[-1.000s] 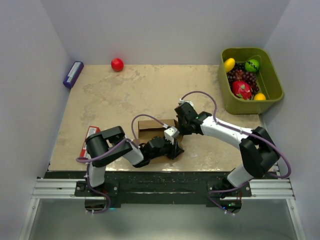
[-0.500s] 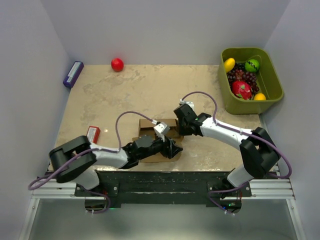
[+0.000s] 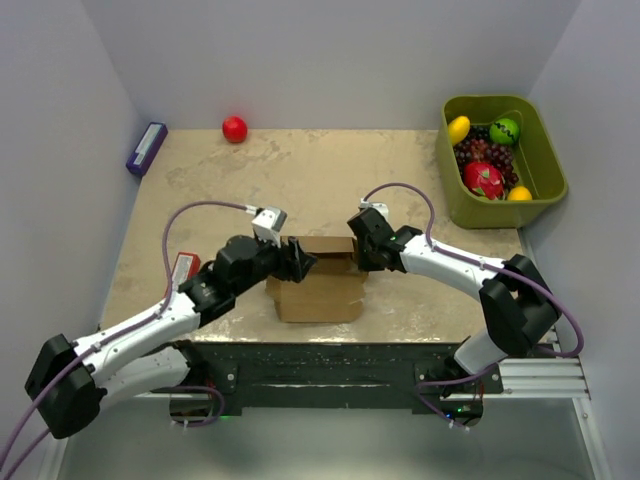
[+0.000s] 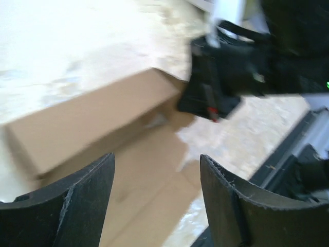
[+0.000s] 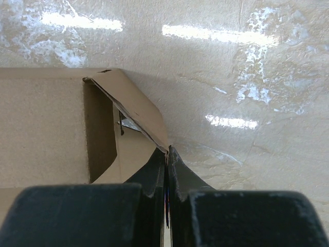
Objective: Fold the paper box
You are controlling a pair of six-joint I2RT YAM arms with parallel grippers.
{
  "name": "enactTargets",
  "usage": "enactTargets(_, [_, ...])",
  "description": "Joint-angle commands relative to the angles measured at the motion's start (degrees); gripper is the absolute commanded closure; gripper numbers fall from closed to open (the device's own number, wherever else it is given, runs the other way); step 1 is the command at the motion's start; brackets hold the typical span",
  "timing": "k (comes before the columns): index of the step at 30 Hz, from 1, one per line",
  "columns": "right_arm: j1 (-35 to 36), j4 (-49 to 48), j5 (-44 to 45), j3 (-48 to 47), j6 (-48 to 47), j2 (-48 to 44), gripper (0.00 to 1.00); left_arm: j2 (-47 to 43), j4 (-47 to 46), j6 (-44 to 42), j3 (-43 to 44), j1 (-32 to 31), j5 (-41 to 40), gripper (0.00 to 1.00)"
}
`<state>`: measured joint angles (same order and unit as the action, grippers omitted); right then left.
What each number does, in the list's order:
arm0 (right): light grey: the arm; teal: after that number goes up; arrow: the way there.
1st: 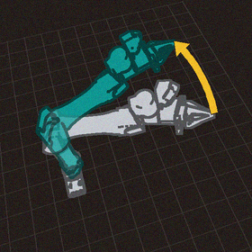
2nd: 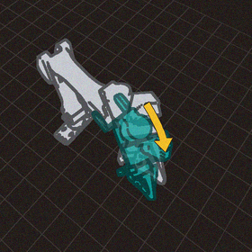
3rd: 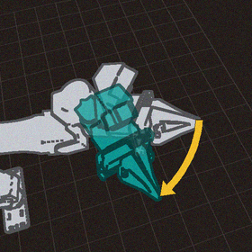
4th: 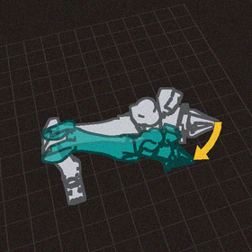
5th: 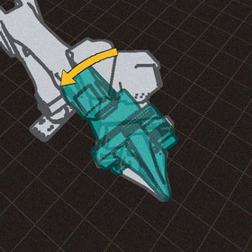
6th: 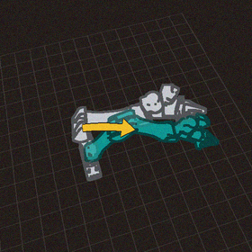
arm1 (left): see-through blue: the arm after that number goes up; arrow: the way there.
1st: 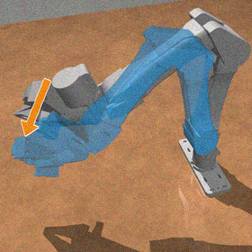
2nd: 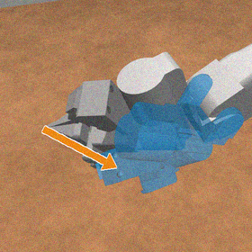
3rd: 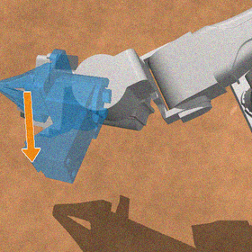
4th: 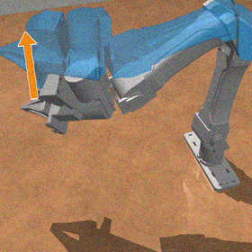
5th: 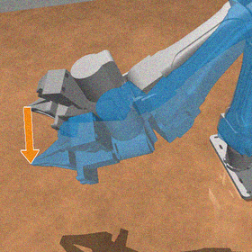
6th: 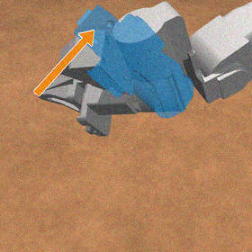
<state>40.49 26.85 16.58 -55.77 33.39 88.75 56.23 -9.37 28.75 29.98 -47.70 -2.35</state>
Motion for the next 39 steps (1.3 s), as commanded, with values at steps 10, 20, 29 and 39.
enactTargets(10, [0.0, 3.4, 2.1, 0.6, -1.0, -1.2, 1.00, 8.9, 17.0, -7.0, 12.7, 21.2, 16.8, 0.33])
enactTargets(20, [0.1, 3.1, 2.0, 0.2, -1.0, -1.4, 1.00, 15.0, 12.4, -6.3, 9.5, 23.6, 23.4, 0.44])
enactTargets(29, [0.9, 4.5, 0.9, -4.6, -0.4, -0.8, 1.00, 19.8, 13.1, -9.8, 11.4, 24.4, 27.5, 0.53])
enactTargets(39, [6.9, 5.1, 1.3, -11.6, 4.7, 4.0, 1.00, 22.9, 11.0, -10.6, 11.9, 24.5, 30.3, 0.59])
